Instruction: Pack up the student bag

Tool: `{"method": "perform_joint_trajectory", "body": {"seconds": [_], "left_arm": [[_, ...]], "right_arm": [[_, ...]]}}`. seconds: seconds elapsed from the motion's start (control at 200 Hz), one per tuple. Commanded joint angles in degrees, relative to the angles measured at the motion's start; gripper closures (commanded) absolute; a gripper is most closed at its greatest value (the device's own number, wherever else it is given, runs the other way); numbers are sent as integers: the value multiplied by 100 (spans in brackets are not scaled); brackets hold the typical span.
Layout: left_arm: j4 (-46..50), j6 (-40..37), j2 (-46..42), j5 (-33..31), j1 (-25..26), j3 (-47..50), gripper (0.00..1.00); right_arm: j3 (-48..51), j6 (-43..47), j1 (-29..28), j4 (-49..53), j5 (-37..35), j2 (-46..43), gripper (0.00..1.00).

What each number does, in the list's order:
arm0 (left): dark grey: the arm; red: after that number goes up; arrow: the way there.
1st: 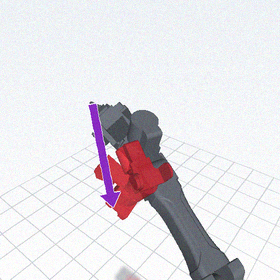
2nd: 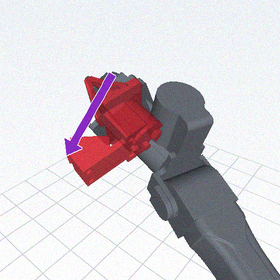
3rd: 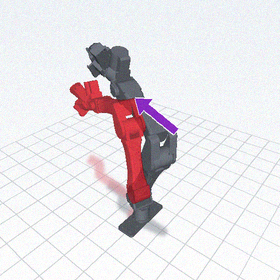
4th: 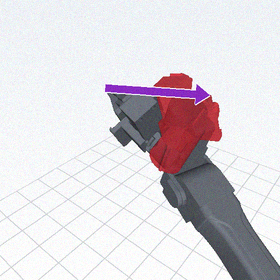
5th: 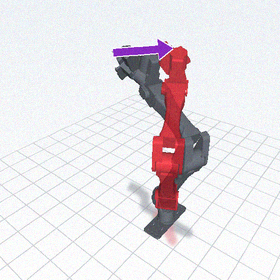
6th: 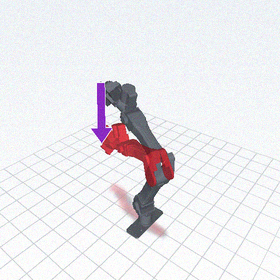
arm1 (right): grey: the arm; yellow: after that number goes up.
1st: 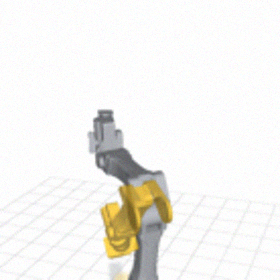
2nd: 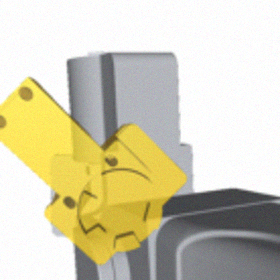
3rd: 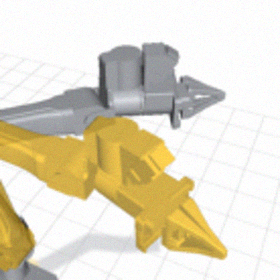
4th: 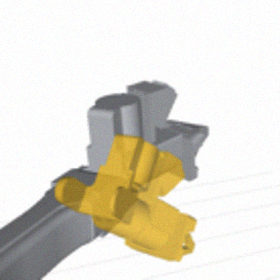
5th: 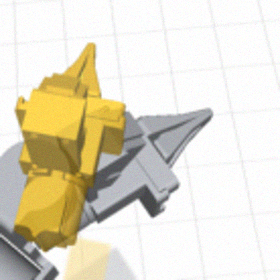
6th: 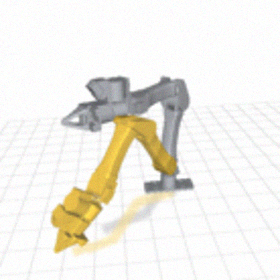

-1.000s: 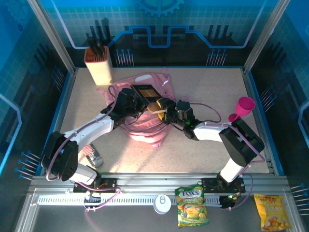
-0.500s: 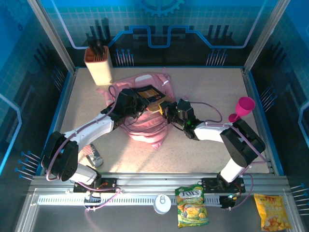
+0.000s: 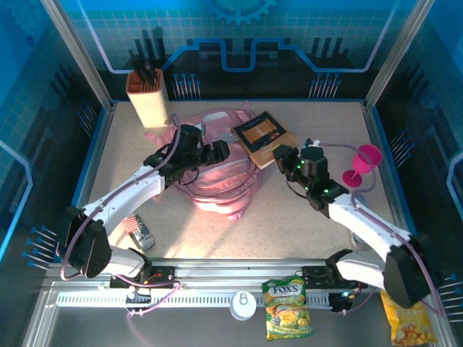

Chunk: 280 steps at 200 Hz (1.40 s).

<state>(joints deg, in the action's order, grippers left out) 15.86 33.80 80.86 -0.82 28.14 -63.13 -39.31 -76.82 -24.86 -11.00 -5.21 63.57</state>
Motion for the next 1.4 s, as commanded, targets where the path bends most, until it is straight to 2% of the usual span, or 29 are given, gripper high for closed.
{"method": "perform_joint_trajectory", "body": {"seconds": [0.0, 0.095, 0.225, 0.295, 0.36, 0.505, 0.75, 1.016, 1.196, 1.396], "left_arm": [[732, -1394, 314, -28, 218, -341, 13], [1058, -2147, 548, -109, 449, -595, 13], [1687, -3150, 974, -630, 840, -1000, 15], [2077, -3498, 1272, -864, 977, -1232, 21], [2378, -3668, 1532, -1072, 1058, -1417, 31], [2686, -3787, 1924, -1423, 1127, -1641, 44], [2686, -3849, 2447, -1691, 1194, -1818, 49], [2759, -3958, 2892, -2260, 1203, -2141, 51], [2879, -3910, 3072, -2544, 1211, -2339, 62], [2879, -3892, 2900, -2368, 1207, -2388, 78]], "right_arm": [[11, 751, 282, 824, -304, -551, 93], [37, 918, 527, 1260, -331, -896, 92], [73, 1052, 842, 1662, -314, -1210, 92], [95, 1072, 967, 1780, -299, -1322, 92], [125, 1081, 1055, 1835, -262, -1371, 92], [175, 1030, 1138, 1874, -192, -1389, 92], [249, 971, 1167, 1813, -112, -1367, 91], [305, 893, 1167, 1783, -59, -1373, 90], [332, 896, 1179, 1751, -35, -1373, 89], [319, 929, 1194, 1803, -66, -1417, 88]]}}
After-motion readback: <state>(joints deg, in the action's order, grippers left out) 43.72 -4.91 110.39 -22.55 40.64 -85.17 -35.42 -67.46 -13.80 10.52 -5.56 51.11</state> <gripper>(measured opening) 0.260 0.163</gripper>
